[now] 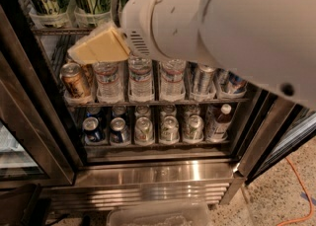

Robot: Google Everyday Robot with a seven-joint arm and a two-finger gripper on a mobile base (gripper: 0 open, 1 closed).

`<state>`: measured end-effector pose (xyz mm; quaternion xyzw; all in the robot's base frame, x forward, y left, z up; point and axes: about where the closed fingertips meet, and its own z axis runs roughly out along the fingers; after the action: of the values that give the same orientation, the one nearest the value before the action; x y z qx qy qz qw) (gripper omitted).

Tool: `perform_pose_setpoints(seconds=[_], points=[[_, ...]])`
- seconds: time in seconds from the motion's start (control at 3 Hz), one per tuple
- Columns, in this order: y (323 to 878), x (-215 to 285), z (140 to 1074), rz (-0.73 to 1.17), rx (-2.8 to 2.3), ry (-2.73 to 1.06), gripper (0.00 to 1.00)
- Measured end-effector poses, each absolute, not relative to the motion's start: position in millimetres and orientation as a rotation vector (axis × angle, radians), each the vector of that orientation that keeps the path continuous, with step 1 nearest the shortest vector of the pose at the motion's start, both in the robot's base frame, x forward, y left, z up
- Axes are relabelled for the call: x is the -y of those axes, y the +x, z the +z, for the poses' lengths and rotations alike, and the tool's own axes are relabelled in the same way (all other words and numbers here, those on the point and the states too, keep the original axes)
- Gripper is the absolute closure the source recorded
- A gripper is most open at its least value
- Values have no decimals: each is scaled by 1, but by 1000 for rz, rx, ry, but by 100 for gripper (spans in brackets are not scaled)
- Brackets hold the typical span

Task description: Pick green can from top shelf of fridge

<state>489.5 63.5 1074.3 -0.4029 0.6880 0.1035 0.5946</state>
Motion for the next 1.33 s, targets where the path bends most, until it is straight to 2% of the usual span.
perform_pose_setpoints(seconds=[1.0, 1.33], points=[[517, -38, 1081, 137, -1502, -735, 0], [528, -15, 1062, 99, -1499, -673, 0]])
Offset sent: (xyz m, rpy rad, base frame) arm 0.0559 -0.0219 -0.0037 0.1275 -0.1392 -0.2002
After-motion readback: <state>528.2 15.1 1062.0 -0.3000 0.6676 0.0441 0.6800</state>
